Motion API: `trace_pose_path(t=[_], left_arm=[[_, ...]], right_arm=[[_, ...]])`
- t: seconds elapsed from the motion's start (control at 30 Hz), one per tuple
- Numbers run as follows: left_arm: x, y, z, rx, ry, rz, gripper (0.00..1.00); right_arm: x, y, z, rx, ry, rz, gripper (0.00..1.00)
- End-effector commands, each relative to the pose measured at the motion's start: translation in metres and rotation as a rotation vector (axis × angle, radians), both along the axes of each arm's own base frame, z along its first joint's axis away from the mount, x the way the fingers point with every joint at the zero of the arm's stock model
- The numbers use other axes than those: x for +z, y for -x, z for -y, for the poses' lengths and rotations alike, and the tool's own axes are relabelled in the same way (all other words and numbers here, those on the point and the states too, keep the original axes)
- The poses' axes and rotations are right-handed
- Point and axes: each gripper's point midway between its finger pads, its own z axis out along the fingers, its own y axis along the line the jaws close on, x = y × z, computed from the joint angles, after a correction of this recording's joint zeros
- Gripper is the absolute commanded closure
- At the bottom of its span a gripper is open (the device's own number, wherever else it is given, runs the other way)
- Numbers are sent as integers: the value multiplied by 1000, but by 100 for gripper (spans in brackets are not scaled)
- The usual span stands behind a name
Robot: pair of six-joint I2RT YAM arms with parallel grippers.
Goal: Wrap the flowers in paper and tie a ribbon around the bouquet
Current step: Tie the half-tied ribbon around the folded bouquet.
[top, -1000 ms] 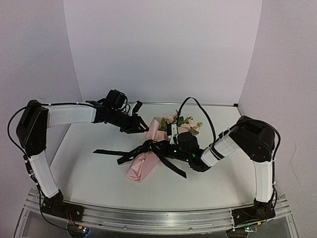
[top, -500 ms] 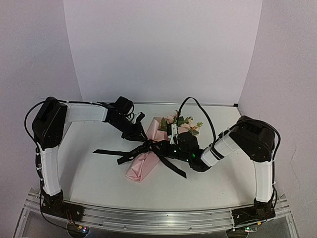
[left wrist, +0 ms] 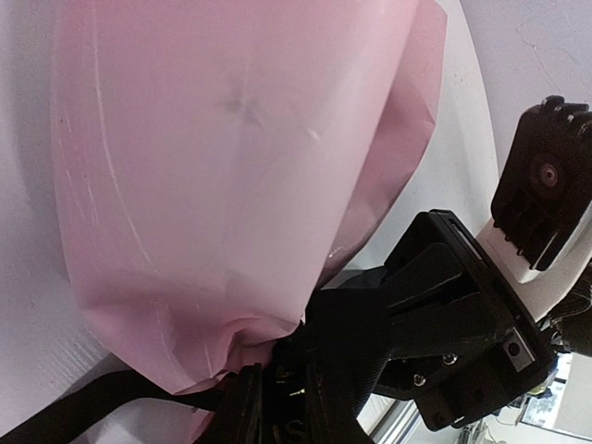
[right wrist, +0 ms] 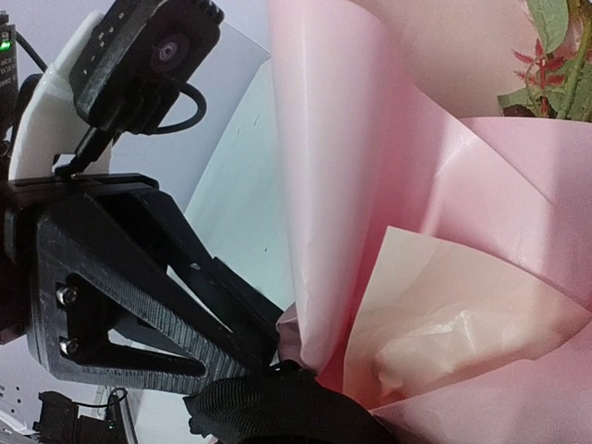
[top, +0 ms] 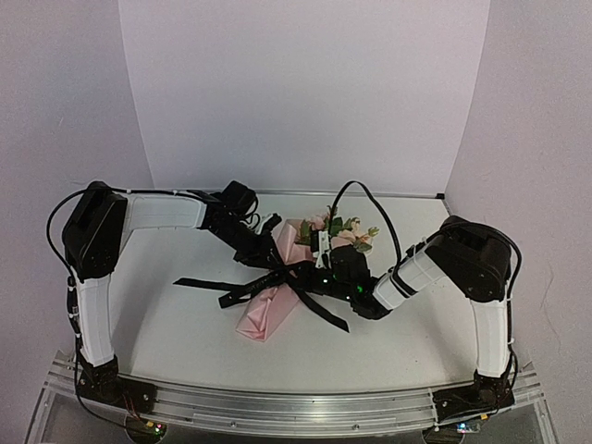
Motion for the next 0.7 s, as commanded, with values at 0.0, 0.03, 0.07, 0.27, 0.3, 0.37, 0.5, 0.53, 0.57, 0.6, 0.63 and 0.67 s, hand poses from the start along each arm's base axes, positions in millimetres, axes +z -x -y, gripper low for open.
trace_pose_path(t=[0.0, 0.03, 0.07, 0.27, 0.3, 0.37, 0.5, 0.53, 0.57, 0.6, 0.63, 0.67], left_arm=[[30, 2, 10, -38, 77, 44, 80], [30, 3, 10, -38, 82, 39, 79], [29, 4, 11, -40, 89, 37, 77], [20, 4, 11, -35, 77, 22, 71], [20, 4, 11, -35, 76, 21, 71], [17, 4, 11, -31, 74, 18, 70], [16, 5, 12, -31, 85, 11, 70], [15, 5, 12, -31, 86, 8, 70], [15, 5, 12, -29, 84, 7, 70], [14, 6, 11, -28, 82, 7, 70], [15, 5, 11, -25, 82, 10, 70], [15, 5, 11, -23, 82, 11, 70]], right_arm=[[12, -8, -5, -3, -22, 36, 100], [13, -8, -5, -1, -23, 37, 100], [14, -8, -5, 0, -25, 38, 100], [21, -5, -7, 15, -34, 48, 100], [22, -5, -7, 17, -36, 50, 100], [27, -4, -8, 28, -46, 59, 100], [39, -2, -11, 42, -70, 73, 100], [41, -1, -11, 44, -73, 76, 100], [44, -1, -11, 45, -77, 78, 100], [45, -2, -10, 43, -79, 80, 100], [47, -1, -10, 45, -80, 84, 100], [49, 0, -10, 45, -83, 86, 100]])
